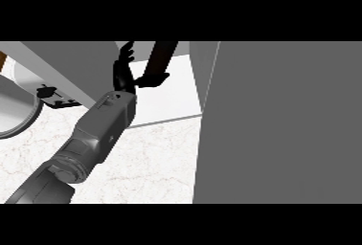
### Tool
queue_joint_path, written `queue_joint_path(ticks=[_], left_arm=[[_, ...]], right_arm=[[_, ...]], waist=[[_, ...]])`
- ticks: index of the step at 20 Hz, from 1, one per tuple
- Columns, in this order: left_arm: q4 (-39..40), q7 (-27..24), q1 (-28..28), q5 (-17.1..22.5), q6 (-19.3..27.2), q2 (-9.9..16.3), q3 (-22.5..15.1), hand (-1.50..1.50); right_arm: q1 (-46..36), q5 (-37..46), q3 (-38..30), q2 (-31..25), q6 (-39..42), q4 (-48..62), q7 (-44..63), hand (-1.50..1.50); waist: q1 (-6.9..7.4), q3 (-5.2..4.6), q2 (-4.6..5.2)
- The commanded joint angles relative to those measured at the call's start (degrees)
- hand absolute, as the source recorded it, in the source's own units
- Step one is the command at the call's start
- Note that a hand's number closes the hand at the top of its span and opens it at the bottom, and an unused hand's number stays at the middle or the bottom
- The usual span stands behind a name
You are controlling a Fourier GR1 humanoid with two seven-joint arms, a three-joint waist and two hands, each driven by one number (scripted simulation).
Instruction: Pick up the wine, place it into the cabinet and close the cabinet
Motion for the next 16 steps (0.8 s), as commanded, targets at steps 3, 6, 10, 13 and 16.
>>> queue_joint_path(ticks=[3,6,10,13,16], left_arm=[[1.25,-0.94,2.04,-0.78,-2.79,3.43,-0.56,-1.5],[1.24,-1.89,0.64,-1.3,-1.87,4.48,-1.01,-1.5],[0.58,-2.75,1.13,-3.52,-9.44,4.74,-3.27,-1.5],[-0.79,-3.62,1.79,-4.16,-16.63,5.14,-3.94,-1.5],[-5.39,-6.85,0.83,-0.7,-23.23,3.99,-0.42,-1.5]], right_arm=[[-0.28,-0.2,-0.18,-0.02,-0.4,-1.48,0.52,-1.5],[-0.38,-0.53,0.33,0.31,-0.91,-1.94,1.33,-1.5],[-1.07,0.65,0.37,0.08,-1.16,-1.17,1.15,-1.5],[-0.17,0.38,0.32,0.18,-1.3,-1.49,1.28,-1.5],[0.81,0.61,-0.25,0.29,-1.96,-1.83,1.44,-1.5]], waist=[[0.84,-0.18,-0.08],[0.56,-0.19,-0.26],[1.98,-0.19,-0.73],[3.07,-0.13,-1.24],[3.96,-0.14,-1.8]])
